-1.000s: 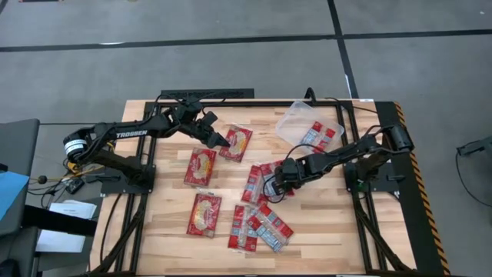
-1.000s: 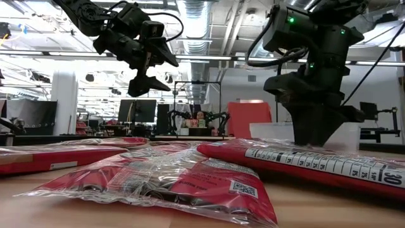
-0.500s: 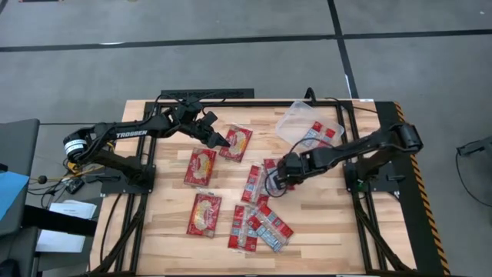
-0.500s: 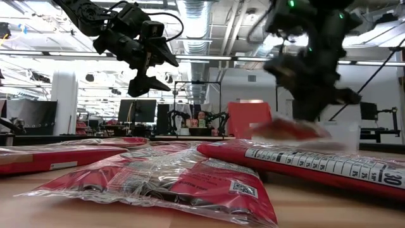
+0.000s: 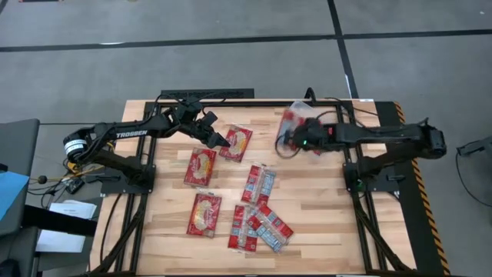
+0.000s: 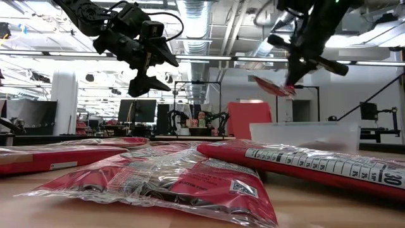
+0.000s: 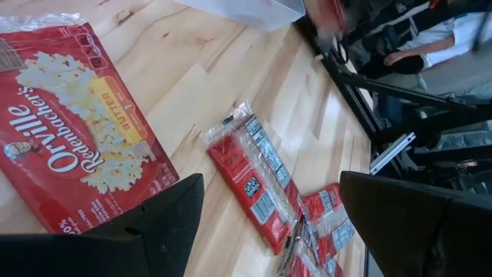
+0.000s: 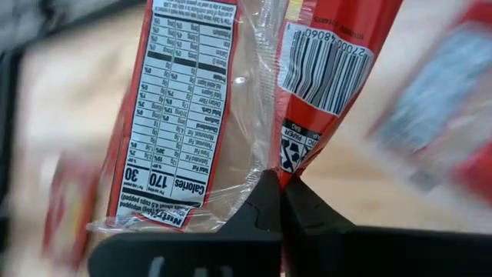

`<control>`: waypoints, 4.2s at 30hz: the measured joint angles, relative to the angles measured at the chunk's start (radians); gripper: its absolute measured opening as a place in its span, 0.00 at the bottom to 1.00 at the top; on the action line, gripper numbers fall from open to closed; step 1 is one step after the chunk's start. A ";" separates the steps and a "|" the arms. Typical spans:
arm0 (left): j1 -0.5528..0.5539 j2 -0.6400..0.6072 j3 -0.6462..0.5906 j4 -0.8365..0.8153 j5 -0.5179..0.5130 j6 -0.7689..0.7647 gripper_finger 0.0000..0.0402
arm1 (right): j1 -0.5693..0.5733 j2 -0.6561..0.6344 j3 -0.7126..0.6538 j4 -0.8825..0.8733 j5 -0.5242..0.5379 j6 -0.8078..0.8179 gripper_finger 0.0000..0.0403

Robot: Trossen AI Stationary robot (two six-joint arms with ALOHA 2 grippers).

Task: Sort popcorn bags into baskets
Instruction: Put the red popcorn bag into the transparent bin

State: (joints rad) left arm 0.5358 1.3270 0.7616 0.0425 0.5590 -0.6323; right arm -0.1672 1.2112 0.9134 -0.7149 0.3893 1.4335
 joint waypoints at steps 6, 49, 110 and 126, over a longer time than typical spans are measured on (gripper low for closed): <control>0.000 0.000 0.000 0.000 -0.025 -0.001 0.73 | -0.175 0.031 0.000 -0.034 0.024 0.033 0.01; 0.000 0.000 0.001 -0.034 0.038 0.010 0.73 | -0.324 0.197 0.142 0.083 -0.342 -0.501 0.64; 0.079 0.344 0.040 0.104 -0.151 0.161 0.05 | -0.055 0.683 0.143 0.701 -0.287 -0.145 0.65; 0.081 0.512 0.042 0.141 -0.148 0.145 0.00 | -0.072 0.682 0.143 0.716 -0.295 -0.160 0.65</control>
State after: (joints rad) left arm 0.6167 1.8389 0.8040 0.1837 0.4114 -0.4874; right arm -0.2390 1.8931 1.0569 0.0010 0.0940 1.2739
